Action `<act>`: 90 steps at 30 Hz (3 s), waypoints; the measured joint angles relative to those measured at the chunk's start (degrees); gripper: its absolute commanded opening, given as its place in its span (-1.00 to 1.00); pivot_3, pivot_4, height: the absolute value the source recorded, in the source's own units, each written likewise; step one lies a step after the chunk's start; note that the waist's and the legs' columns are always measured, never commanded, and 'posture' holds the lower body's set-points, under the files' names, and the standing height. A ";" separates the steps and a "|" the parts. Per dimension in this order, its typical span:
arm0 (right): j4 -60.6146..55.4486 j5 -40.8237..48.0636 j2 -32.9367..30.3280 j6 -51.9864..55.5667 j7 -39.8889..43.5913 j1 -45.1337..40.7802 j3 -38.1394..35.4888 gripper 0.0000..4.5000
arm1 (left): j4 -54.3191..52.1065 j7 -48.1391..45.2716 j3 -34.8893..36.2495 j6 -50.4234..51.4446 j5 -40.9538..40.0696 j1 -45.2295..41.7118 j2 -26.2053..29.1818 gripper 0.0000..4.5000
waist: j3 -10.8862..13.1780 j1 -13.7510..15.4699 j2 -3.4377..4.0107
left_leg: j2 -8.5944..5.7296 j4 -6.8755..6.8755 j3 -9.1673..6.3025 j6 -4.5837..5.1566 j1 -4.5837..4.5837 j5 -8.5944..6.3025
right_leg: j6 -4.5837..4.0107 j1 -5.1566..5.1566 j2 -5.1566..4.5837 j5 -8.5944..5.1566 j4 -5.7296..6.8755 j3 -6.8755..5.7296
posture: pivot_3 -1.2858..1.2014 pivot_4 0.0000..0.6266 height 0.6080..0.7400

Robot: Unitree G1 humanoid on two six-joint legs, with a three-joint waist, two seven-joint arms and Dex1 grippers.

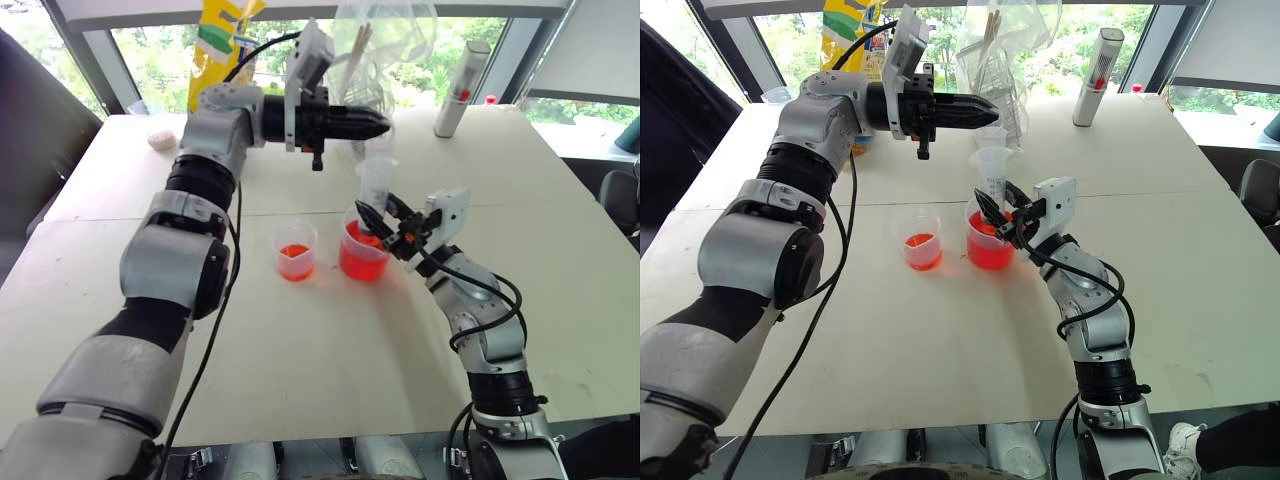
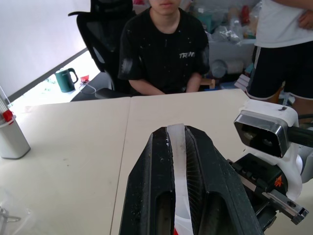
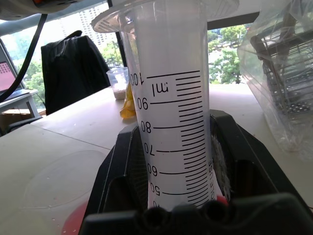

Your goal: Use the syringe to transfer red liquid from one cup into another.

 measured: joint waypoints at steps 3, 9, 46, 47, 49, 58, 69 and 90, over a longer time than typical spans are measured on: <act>-0.05 -0.01 -0.08 0.07 0.00 -0.02 0.00 -0.38 | -0.01 -0.09 -0.01 0.03 0.07 0.01 0.00 -0.99 | 0.00 0.00 0.00 | 0.00 0.00 0.00 0.00 0.00 0.00 | 0.00 0.00 0.00 0.00 0.00 0.00 | 0.03 -0.52 0.98; -1.34 -0.24 -1.27 0.53 1.70 0.13 1.97 -0.38 | -2.71 1.42 1.47 0.23 -0.13 -0.04 0.17 0.25 | -0.01 -0.09 -0.01 | 0.01 -0.02 0.00 0.00 0.10 0.00 | 0.00 0.06 0.01 0.00 0.01 0.01 | 0.03 -0.52 0.98; -9.22 14.28 2.34 17.86 -2.82 -21.64 -1.96 -0.38 | -35.29 -9.93 -5.56 10.40 2.31 25.87 28.44 0.98 | 0.00 -0.14 0.00 | 0.11 0.00 0.01 -0.04 0.08 0.03 | -0.02 -0.01 -0.03 0.00 0.13 0.02 | 0.03 -0.52 0.98; -9.15 14.54 2.68 18.13 -2.98 -21.63 -1.51 -0.38 | -35.53 -9.93 -5.56 10.41 2.31 25.87 28.50 0.98 | 0.00 -0.08 0.01 | 0.10 0.00 0.01 -0.04 0.07 0.03 | -0.02 -0.01 -0.04 0.00 0.13 0.02 | 0.03 -0.52 0.98; -7.69 13.92 4.24 16.84 -3.05 -21.35 -0.35 -0.38 | -36.01 -9.81 -5.53 10.65 2.31 25.88 29.05 0.98 | -0.03 -0.07 -0.04 | 0.09 0.02 0.02 -0.04 0.05 0.03 | -0.02 -0.01 -0.07 0.00 0.11 0.02 | 0.03 -0.52 0.98; 6.22 4.83 8.16 3.33 -0.45 -15.59 6.86 -0.38 | -38.07 -9.06 -5.37 12.77 1.84 25.93 30.32 0.98 | -0.06 -0.08 -0.09 | 0.05 0.04 0.02 -0.04 0.02 0.03 | -0.02 -0.02 -0.09 0.00 0.10 -0.03 | 0.03 -0.52 0.98; 11.05 -0.04 9.56 -3.59 1.19 -12.34 9.84 -0.38 | -34.63 -4.45 -1.53 20.87 -3.87 15.66 27.11 0.98 | -0.06 -0.08 -0.09 | 0.06 0.05 -0.01 -0.04 0.01 0.03 | -0.02 -0.03 -0.07 0.00 0.11 -0.06 | 0.03 -0.52 0.98; 12.44 -2.90 10.47 -4.68 1.89 -12.37 10.88 -0.38 | -29.18 -3.06 -0.41 24.06 -6.74 11.67 20.34 -0.98 | -0.05 -0.12 -0.09 | 0.07 0.05 0.00 -0.05 0.01 0.03 | -0.02 -0.06 -0.06 0.00 0.15 -0.04 | 0.03 -0.52 0.98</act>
